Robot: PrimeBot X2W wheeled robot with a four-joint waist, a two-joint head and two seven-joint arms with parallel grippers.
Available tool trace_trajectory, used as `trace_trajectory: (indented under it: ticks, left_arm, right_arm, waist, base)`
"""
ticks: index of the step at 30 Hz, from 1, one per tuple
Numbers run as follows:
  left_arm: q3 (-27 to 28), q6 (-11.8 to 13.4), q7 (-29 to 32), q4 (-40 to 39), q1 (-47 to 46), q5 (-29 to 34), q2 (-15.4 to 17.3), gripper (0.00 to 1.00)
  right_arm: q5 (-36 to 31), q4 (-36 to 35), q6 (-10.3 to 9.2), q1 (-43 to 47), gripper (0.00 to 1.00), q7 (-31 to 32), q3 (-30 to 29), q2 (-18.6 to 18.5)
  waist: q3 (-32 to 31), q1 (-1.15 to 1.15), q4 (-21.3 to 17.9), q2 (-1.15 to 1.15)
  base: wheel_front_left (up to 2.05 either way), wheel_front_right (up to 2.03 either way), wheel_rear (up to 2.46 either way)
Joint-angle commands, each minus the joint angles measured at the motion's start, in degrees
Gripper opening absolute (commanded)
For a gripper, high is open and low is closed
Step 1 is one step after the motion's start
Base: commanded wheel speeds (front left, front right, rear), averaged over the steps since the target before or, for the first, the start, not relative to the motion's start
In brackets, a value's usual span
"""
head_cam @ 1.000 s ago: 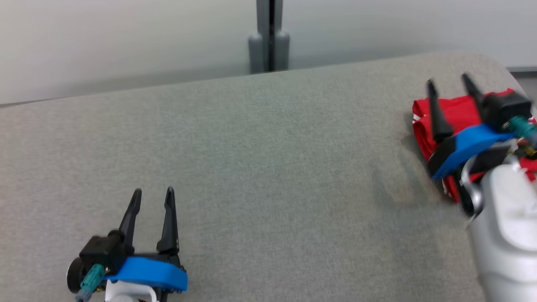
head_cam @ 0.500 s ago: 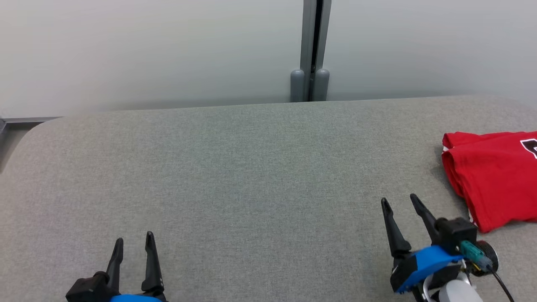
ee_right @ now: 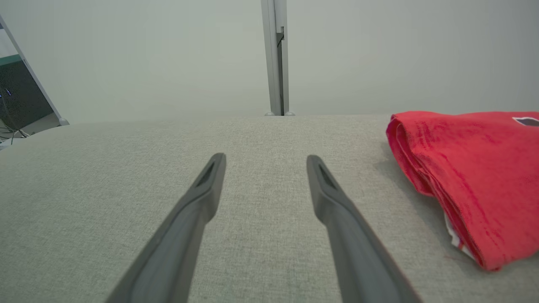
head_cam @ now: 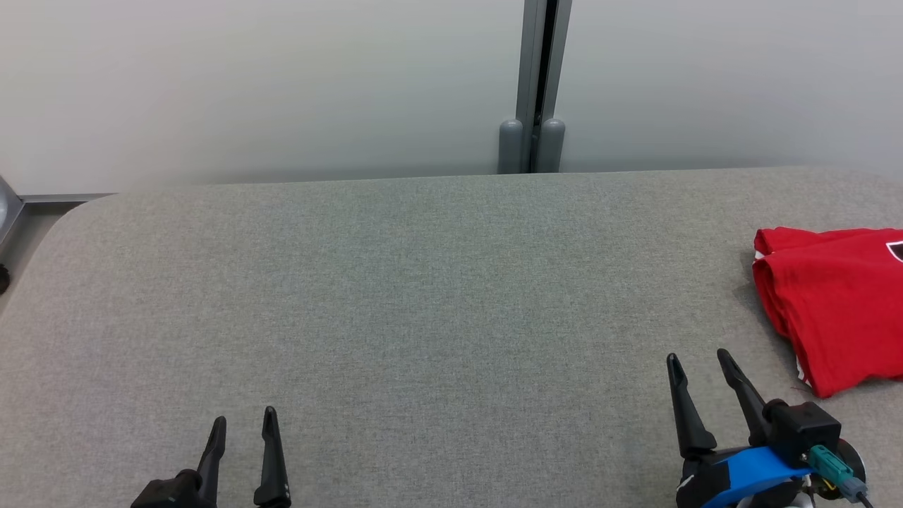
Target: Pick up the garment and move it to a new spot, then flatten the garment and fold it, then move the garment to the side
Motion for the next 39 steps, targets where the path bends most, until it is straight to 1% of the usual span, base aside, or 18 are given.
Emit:
trace_trajectory:
  ticks: [1, 7, 10, 11, 15, 21, 22, 39]
  left_arm:
    - [0.06, -0.1, -0.22, 0.14, -0.38, -0.12, 0.02, 1.0]
    - [-0.2, -0.18, -0.23, 0.6, -1.23, -0.31, -0.02, 1.0]
    - [-0.63, -0.69, -0.23, 0.64, -1.59, -0.17, 0.14, 1.0]
    - [-0.44, -0.56, 0.05, 0.73, -0.51, -0.08, -0.18, 0.0]
    - [-0.41, -0.56, 0.4, 2.58, 0.37, -0.31, -0.78, 0.0]
    - [1.04, -1.26, 2.19, 2.24, -0.64, -5.95, -1.1, 0.0]
    - [1.04, -1.26, 2.19, 2.24, -0.64, -5.95, -1.1, 0.0]
    - [4.54, -2.94, 6.56, 1.19, -3.1, -19.88, -1.9, 0.0]
  right_arm:
    - [0.37, -0.64, 0.0, 0.84, 1.0, -0.22, 0.04, -0.12]
    - [0.62, -1.68, 0.0, 0.99, 1.0, -0.24, -0.22, -0.1]
    - [0.65, -1.67, 0.0, 1.07, 1.0, -0.24, -0.34, -0.1]
    - [0.18, -1.35, 0.0, 0.22, 0.0, 0.03, -0.26, 0.01]
    - [0.44, 0.75, 0.0, 0.87, 0.0, 0.4, -0.26, 0.14]
    - [7.55, 0.44, 0.0, 0.37, 0.0, 2.41, -1.03, 0.12]
    - [7.55, 0.44, 0.0, 0.37, 0.0, 2.41, -1.03, 0.12]
    - [25.27, -1.28, 0.0, -0.1, 0.0, 6.53, -2.08, 0.07]
  waist:
    - [0.03, 0.0, -0.01, 0.0]
    - [0.24, 0.0, 0.19, 0.0]
    - [0.41, 0.0, 0.28, 0.0]
    - [0.39, 0.01, 0.28, 0.0]
    - [0.4, 0.02, 0.28, 0.0]
    - [0.3, 0.02, 0.2, 0.0]
    - [0.3, 0.02, 0.2, 0.0]
    - [0.03, 0.02, 0.0, 0.0]
  base:
    - [0.0, 0.0, 0.0]
    - [0.0, 0.0, 0.0]
    - [0.0, 0.0, 0.0]
    - [0.0, 0.0, 0.0]
    - [0.0, 0.0, 0.0]
    - [0.0, 0.0, 0.0]
    - [0.0, 0.0, 0.0]
    - [0.0, 0.0, 0.0]
